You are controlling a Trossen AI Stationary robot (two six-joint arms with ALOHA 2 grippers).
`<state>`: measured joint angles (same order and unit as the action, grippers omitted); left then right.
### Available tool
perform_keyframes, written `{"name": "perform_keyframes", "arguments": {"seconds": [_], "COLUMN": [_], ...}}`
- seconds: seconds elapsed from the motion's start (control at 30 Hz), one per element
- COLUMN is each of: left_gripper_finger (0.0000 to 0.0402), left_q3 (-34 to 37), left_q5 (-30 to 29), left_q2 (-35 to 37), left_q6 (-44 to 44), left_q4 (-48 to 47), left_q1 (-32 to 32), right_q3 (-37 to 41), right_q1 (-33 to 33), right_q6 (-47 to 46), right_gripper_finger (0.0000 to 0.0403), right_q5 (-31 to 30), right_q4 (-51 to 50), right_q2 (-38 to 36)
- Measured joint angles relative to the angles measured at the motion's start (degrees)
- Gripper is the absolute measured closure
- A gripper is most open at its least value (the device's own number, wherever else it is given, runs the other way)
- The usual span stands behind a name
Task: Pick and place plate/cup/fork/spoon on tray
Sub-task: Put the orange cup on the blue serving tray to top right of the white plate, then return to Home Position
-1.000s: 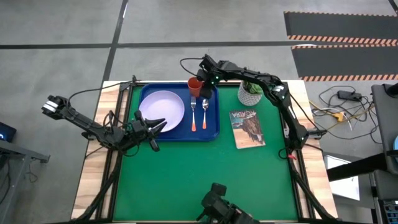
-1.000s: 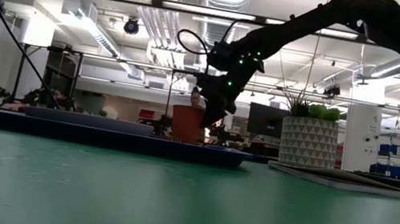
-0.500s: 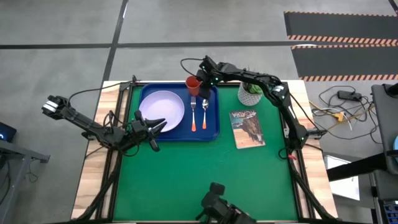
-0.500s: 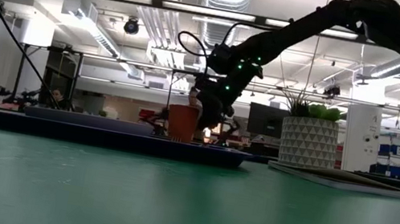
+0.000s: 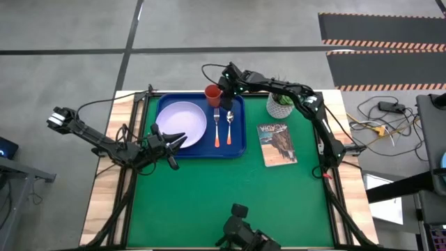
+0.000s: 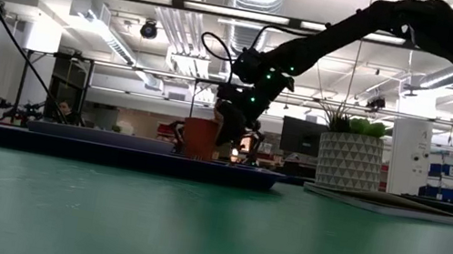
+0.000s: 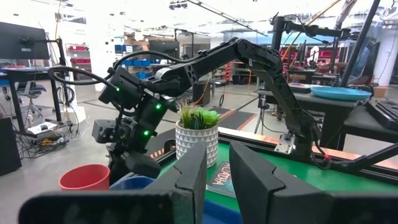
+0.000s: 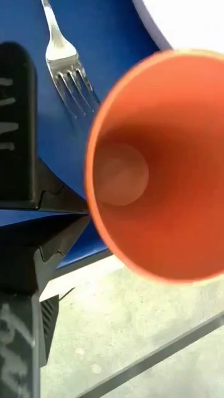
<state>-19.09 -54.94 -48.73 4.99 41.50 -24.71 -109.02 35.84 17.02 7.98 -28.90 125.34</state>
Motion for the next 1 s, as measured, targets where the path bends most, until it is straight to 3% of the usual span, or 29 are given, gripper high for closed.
{"name": "perform_keyframes", "arguments": {"seconds": [0.3, 0.6, 1.0], "left_gripper_finger": [0.0346, 0.0346, 0.0346], "left_q3": [0.0, 0.0, 0.0], "left_q5": [0.0, 0.0, -0.02], "left_q2": [0.0, 0.02, 0.42], "left_q6": [-0.04, -0.08, -0.11], "left_q4": [0.0, -0.27, -3.13], "left_q1": [0.0, 0.0, 0.0], "right_q3": [0.03, 0.03, 2.81], "right_q1": [-1.33, -2.43, -13.86], "right_q6": [-0.84, -2.12, -1.2], "right_gripper_finger": [0.0394, 0.0394, 0.0394], "right_q5": [-0.03, -0.23, -0.47], "right_q4": [4.29, -4.47, -6.87], "right_q2": [0.26, -1.97, -8.3]}}
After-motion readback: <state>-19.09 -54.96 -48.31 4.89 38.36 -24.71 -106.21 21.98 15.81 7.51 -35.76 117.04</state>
